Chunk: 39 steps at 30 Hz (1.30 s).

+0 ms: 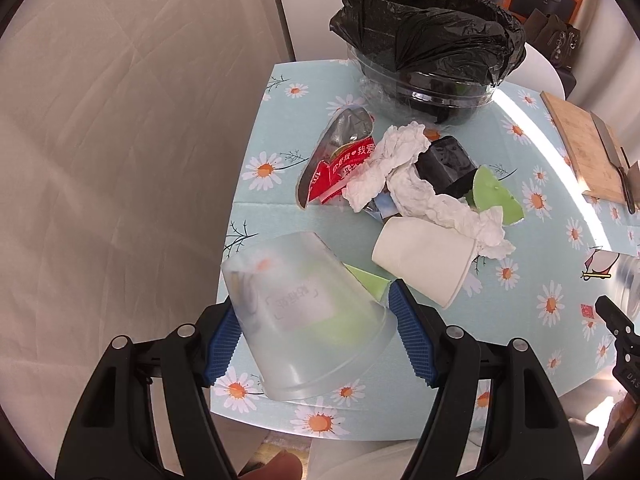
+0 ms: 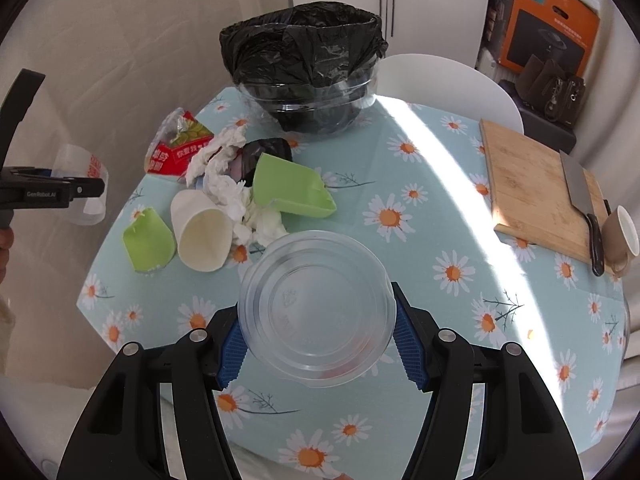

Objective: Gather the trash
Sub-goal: 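Close the right gripper on the clear plastic cup and lift it, then carry the clear cup over the black bin and open the right gripper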

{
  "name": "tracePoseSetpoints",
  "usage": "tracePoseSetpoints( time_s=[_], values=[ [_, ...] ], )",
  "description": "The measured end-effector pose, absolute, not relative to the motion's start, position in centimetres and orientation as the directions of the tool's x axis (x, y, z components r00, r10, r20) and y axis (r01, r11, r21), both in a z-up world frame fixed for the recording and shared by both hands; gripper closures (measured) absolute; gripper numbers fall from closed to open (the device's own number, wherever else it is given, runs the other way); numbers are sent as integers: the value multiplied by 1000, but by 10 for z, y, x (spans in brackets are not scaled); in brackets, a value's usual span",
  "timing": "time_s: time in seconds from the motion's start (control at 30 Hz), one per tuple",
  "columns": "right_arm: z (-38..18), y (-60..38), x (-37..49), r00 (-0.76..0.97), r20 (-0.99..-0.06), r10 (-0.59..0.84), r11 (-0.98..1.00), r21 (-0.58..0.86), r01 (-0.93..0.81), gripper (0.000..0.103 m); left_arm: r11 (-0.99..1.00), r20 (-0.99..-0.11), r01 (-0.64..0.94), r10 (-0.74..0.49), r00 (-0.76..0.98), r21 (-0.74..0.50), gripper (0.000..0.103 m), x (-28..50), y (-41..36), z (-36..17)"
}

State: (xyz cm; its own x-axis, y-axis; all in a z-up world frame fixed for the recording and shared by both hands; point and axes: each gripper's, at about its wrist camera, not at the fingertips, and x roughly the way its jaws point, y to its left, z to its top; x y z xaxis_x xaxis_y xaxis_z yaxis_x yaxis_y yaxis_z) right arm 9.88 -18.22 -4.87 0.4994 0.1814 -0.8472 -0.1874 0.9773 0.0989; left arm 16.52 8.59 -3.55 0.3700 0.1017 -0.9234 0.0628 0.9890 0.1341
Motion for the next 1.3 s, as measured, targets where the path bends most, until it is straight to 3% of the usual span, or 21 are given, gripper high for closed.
tracePoseSetpoints(
  time_s=[0.13, 0.57, 0.77, 1.3],
  values=[
    [-42, -188, 89, 523, -831, 190, 974, 90, -210, 44, 996, -922, 27, 71, 380, 88, 33, 152, 85, -26],
    [-11, -212, 84, 577, -771, 267, 957, 145, -250, 44, 986, -879, 58, 113, 464, 158, 33, 146, 58, 7],
    [16, -218, 117, 606, -746, 277, 958, 161, -239, 44, 982, -857, 123, 62, 512, 145, 33, 179, 45, 31],
    [98, -194, 246, 732, -658, 180, 970, -5, -242, 44, 962, -784, 255, -86, 615, 95, 30, 309, 13, 84]
  ],
)
